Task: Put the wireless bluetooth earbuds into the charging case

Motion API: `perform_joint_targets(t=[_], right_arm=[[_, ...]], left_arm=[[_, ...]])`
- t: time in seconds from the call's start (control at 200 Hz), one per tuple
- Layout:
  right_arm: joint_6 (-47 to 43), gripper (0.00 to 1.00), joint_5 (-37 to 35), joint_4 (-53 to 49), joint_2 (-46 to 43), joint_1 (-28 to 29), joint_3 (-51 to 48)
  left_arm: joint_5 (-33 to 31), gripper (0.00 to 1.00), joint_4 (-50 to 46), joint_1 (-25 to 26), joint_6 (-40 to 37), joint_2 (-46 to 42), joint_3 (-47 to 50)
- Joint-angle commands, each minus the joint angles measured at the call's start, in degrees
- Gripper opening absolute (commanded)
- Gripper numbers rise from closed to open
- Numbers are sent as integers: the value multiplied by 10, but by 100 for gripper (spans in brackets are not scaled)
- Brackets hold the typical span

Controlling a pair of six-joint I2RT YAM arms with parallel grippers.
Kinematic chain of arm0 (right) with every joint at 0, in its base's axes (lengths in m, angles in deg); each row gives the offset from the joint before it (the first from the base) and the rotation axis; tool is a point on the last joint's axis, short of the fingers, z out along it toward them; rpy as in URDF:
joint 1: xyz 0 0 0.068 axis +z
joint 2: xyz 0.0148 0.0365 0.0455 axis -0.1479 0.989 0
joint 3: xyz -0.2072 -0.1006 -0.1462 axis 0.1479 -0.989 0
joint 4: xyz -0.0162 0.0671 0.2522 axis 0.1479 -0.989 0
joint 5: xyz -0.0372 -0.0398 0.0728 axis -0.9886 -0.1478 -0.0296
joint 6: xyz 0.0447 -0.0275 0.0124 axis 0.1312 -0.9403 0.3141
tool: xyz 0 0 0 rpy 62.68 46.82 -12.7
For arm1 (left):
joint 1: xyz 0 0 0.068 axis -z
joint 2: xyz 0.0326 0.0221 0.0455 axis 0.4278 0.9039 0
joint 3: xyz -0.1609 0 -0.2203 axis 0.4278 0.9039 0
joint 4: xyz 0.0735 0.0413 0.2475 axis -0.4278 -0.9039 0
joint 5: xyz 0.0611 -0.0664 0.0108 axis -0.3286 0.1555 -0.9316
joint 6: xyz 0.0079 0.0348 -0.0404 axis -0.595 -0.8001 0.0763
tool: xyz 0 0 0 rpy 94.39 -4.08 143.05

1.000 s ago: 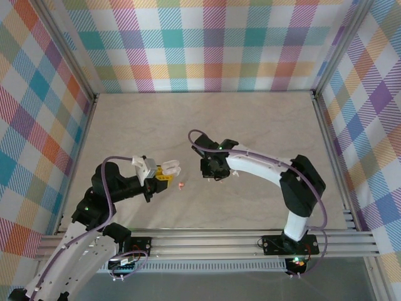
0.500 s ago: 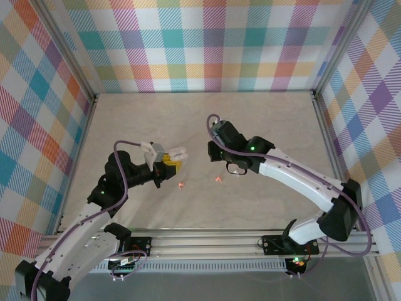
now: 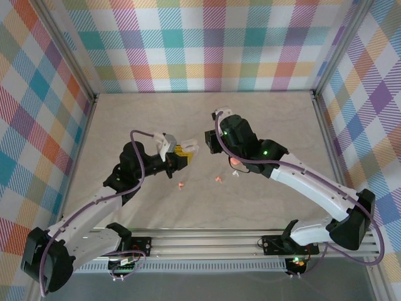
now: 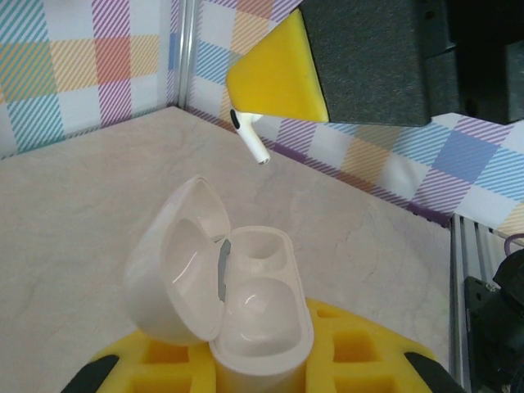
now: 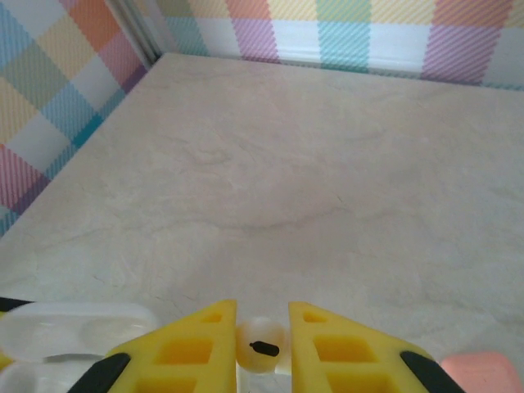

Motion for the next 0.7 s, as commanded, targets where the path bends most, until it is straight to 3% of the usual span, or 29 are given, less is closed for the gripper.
perform_joint_targets(t=[0.0, 0.695], right_arm=[[-28, 19, 36, 43, -17, 2, 9], [-63, 18, 101, 142, -16, 10, -21]], left_arm=[[-5, 0, 66, 15, -6, 21, -24], [-36, 0, 139, 42, 27, 82, -63]])
